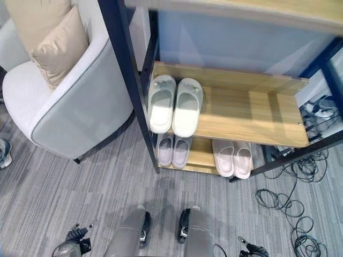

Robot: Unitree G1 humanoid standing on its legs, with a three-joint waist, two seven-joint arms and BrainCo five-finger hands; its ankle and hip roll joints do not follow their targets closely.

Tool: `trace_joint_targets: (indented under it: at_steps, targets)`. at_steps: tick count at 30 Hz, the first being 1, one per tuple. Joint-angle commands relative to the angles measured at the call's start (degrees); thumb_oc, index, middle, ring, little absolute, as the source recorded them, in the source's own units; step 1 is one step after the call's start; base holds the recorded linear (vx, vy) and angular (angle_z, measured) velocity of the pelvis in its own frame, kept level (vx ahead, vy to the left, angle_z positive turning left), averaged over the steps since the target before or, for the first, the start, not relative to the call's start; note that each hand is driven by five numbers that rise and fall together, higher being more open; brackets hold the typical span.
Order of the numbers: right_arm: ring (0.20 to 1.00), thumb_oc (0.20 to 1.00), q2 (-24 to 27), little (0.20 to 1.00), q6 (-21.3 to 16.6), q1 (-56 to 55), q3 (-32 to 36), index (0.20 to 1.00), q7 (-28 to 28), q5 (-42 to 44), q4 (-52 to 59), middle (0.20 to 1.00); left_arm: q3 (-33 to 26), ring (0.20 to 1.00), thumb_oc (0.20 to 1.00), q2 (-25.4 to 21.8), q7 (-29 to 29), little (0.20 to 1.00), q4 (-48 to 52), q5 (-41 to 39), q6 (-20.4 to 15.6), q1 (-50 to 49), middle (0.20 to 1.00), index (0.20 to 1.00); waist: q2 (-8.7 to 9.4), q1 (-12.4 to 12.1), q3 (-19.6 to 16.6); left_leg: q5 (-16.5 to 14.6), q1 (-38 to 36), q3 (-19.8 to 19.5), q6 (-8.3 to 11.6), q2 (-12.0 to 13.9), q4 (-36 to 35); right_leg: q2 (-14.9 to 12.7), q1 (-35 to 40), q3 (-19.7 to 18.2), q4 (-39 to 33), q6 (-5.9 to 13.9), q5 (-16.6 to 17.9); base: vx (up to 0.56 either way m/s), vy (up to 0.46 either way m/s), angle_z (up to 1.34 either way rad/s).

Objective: Arrange the slippers neatly on the shoe rack.

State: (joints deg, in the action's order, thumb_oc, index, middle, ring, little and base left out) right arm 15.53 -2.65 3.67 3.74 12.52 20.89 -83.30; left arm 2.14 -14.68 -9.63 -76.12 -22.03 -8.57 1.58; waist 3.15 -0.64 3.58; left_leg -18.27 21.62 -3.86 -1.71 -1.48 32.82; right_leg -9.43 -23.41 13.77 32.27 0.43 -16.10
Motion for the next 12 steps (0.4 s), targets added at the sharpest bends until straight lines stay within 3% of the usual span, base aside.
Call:
trace_joint_targets:
  at_steps: [1, 5, 12]
  targets:
    - [1.000, 1.000, 2.88, 1.000, 0.75, 0.90, -0.51, 1.000, -2.77, -4.57, -1.63, 1.000, 1.96, 1.000, 1.000, -1.47, 1.69, 1.000, -1.12, 8.89, 0.82, 5.29, 1.000, 1.000, -0.69, 0.64, 3.31, 12.50, -2.94, -7.97, 3.34, 2.70, -12.86, -1.34, 8.36, -1.14, -10.70, 3.26, 6.43, 0.33, -0.099, 0.04]
    - [1.000, 1.000, 1.53, 1.000, 0.64, -0.28, -4.22, 1.000, -4.58, -8.83, 0.41, 1.000, 4.57, 1.000, 1.000, 0.00, 1.39, 1.000, -0.44, 13.08, 0.57, 4.93, 1.000, 1.000, -1.25, 0.75, -0.25, 16.71, -14.33, -7.37, 4.30, 3.23, -26.33, 1.24, 17.88, -0.85, -23.97, 4.63, 11.52, 0.22, -0.060, -0.08]
    - [1.000, 1.000, 2.32, 1.000, 1.63, -0.09, -7.27, 1.000, -7.13, -13.58, 1.30, 1.000, 7.01, 1.000, 1.000, 0.87, 2.86, 1.000, 0.17, 17.72, 1.44, 5.04, 1.000, 1.000, -1.98, 0.02, -2.82, 18.01, -24.04, -5.29, 4.05, 3.26, -37.22, 2.67, 26.84, -1.62, -34.76, 5.77, 14.47, 0.08, -0.029, -0.16]
